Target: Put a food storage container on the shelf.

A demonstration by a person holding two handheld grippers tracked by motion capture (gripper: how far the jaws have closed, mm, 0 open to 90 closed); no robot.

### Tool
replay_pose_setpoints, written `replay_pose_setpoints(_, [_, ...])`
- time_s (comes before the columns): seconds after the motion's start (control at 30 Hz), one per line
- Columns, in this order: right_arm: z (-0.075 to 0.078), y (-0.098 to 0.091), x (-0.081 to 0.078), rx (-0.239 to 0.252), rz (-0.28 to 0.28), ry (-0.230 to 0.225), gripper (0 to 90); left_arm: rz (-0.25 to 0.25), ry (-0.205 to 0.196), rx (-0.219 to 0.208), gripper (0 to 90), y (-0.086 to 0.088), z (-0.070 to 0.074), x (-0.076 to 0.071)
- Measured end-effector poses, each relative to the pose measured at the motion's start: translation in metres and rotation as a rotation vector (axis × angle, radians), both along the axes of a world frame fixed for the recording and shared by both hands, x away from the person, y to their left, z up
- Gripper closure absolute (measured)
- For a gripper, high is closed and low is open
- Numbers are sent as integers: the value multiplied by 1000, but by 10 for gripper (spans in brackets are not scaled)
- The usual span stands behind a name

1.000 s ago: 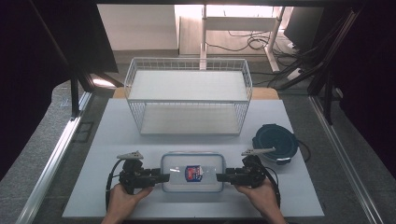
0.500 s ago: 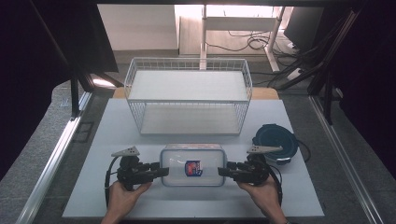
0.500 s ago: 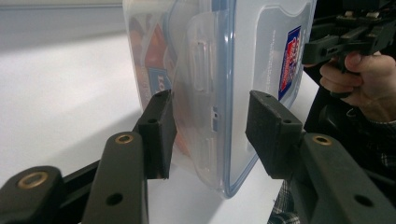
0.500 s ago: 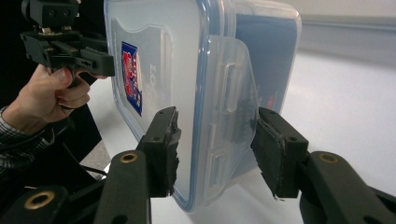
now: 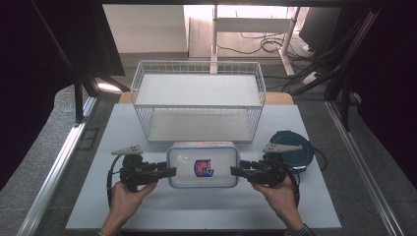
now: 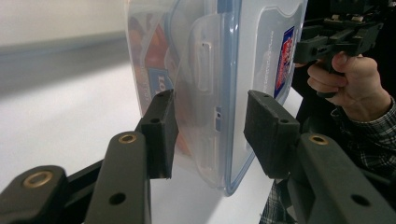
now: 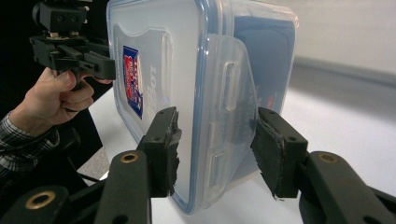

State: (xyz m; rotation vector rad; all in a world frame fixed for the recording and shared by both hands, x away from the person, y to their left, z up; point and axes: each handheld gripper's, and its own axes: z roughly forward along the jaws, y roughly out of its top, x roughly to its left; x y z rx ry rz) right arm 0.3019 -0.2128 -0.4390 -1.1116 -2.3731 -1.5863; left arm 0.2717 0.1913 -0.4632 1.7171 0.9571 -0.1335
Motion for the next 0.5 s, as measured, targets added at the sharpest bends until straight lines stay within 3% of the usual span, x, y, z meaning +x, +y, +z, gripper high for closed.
replay_pose_setpoints(0.1, [8, -1, 4, 19, -5, -4, 520, -7, -8, -20, 557, 2, 8, 4])
replay_pose_setpoints(0.5, [39, 3, 26, 51, 8, -32, 521, -2, -46, -2, 561, 9, 48, 22])
